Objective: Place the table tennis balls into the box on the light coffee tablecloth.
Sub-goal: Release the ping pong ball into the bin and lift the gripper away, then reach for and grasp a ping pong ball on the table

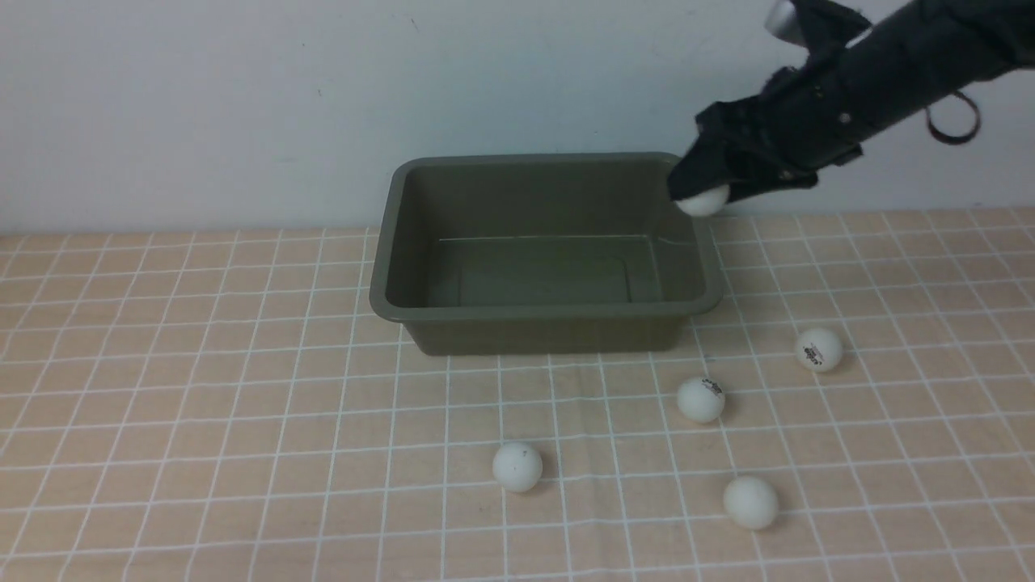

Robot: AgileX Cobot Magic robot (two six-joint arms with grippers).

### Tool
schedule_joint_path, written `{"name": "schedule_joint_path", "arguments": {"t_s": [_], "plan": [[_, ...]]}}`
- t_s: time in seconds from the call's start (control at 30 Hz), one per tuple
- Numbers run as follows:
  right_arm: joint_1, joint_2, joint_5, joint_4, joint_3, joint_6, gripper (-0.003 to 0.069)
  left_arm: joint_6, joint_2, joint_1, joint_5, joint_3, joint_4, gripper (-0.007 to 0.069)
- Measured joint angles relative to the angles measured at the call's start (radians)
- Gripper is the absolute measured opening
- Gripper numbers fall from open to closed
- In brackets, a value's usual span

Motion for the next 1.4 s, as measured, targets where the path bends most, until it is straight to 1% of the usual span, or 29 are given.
{"name": "schedule_joint_path", "arguments": {"t_s": [0.13,0.27,0.4,0.47,0.57,0.6,0.63,0.7,0.77,0.87,0.93,1.0,1.07,1.1,1.13,1.2,1.27,1.33,1.4], "plan": [[0.079,0.09,-0.076,0.008,-0.061,-0.043,0.0363,0.0,0.0,0.0,0.0,0.0,0.0,-0.0069],[0.098,0.187,-0.089,0.019,-0.106,-0.099,0.0363,0.0,0.0,0.0,0.004,0.0,0.001,-0.0069],[0.098,0.247,-0.094,0.023,-0.131,-0.107,0.037,0.0,0.0,0.0,0.021,0.0,0.001,-0.0069],[0.097,0.279,-0.103,0.027,-0.137,-0.111,0.0396,0.0,0.0,0.0,0.028,0.0,0.001,-0.0069],[0.097,0.302,-0.109,0.027,-0.143,-0.114,0.0459,0.0,0.0,0.0,0.029,0.0,0.001,-0.0069],[0.097,0.304,-0.109,0.027,-0.143,-0.114,0.0468,0.0,0.0,0.0,0.029,0.0,0.001,-0.0069],[0.097,0.309,-0.112,0.027,-0.143,-0.114,0.0502,0.0,0.0,0.0,0.029,0.0,0.001,-0.0069],[0.097,0.314,-0.114,0.028,-0.145,-0.114,0.053,0.0,0.0,0.0,0.029,0.0,0.001,-0.0069],[0.097,0.315,-0.11,0.028,-0.16,-0.114,0.054,0.0,0.0,0.0,0.029,0.0,0.001,-0.0069],[0.095,0.315,-0.052,0.028,-0.232,-0.114,0.0547,0.0,0.0,0.0,0.03,0.0,0.001,-0.0069],[0.09,0.315,0.037,0.017,-0.322,-0.104,0.0548,0.0,0.0,0.0,0.03,0.0,0.001,-0.0069],[0.081,0.315,0.12,-0.022,-0.412,-0.07,0.0548,0.0,0.0,0.0,0.03,0.0,0.001,-0.0069],[0.066,0.314,0.156,-0.089,-0.486,-0.011,0.0548,0.0,0.0,0.0,0.03,0.0,0.002,-0.0069],[0.066,0.314,0.157,-0.097,-0.493,-0.011,0.0548,0.0,0.0,0.0,0.03,0.0,0.002,-0.0069],[0.046,0.306,0.164,-0.168,-0.531,0.065,0.0548,0.0,0.0,0.0,0.03,0.0,0.007,-0.0069],[0.018,0.283,0.174,-0.263,-0.532,0.153,0.0548,0.0,0.0,0.0,0.03,0.0,0.019,-0.0069],[-0.007,0.256,0.178,-0.343,-0.515,0.21,0.0548,0.0,0.0,0.0,0.03,0.0,0.023,-0.0069],[-0.034,0.218,0.179,-0.413,-0.475,0.242,0.0548,0.0,0.0,0.0,0.031,0.0,0.025,-0.0069],[-0.049,0.189,0.18,-0.447,-0.428,0.251,0.0548,0.0,0.0,0.0,0.031,0.0,0.03,-0.0069]]}}
